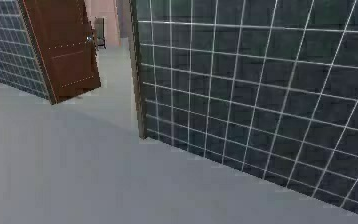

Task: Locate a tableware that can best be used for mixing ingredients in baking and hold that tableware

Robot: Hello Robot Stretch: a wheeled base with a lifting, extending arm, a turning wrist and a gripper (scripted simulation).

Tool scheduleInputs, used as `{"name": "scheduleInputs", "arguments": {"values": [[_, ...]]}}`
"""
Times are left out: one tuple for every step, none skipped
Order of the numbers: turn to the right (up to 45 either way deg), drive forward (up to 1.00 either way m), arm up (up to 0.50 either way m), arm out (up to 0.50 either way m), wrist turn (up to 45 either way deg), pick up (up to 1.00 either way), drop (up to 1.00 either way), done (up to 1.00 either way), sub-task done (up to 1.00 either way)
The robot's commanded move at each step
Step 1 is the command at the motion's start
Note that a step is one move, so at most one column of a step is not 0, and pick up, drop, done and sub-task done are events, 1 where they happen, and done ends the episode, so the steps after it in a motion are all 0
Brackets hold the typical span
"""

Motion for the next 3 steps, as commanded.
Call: {"name": "scheduleInputs", "arguments": {"values": [[-45.0,0.00,0.00,0.00,0.0,0.00,0.00,0.00,0.00],[-39.0,0.00,0.00,0.00,0.0,0.00,0.00,0.00,0.00],[0.0,1.00,0.00,0.00,0.0,0.00,0.00,0.00,0.00]]}}
